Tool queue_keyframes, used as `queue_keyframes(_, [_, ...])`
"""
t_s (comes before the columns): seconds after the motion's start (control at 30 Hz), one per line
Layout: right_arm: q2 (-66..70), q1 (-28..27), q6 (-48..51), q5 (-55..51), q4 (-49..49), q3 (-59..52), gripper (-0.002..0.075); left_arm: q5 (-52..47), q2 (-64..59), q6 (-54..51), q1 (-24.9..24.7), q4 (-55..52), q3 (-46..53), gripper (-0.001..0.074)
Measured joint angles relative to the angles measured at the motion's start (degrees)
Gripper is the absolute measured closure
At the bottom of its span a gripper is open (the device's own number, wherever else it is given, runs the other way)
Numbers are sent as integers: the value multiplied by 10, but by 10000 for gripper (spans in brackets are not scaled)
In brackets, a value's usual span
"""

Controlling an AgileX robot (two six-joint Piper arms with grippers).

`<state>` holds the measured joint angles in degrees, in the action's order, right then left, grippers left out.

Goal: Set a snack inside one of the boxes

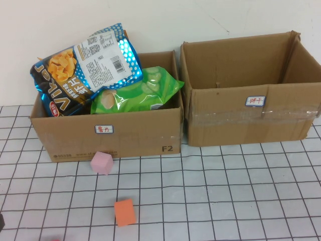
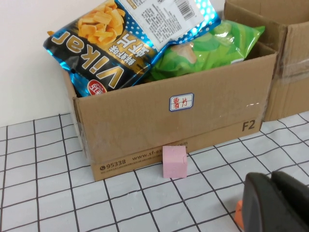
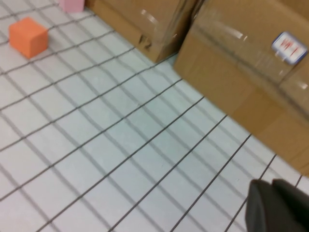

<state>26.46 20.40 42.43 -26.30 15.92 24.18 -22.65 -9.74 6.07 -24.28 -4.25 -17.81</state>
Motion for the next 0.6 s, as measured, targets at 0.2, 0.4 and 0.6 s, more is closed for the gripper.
queue_keyframes(0.2, [-28,0,-2,-32,0,-18,720,-1,0,0,0,-2,0,736])
queue_keyframes(0.4, [-28,0,-2,-58,0,-19,720,-2,0,0,0,-2,0,736])
queue_keyframes(0.6, [-28,0,-2,-62,0,-19,722,-2,0,0,0,-2,0,736])
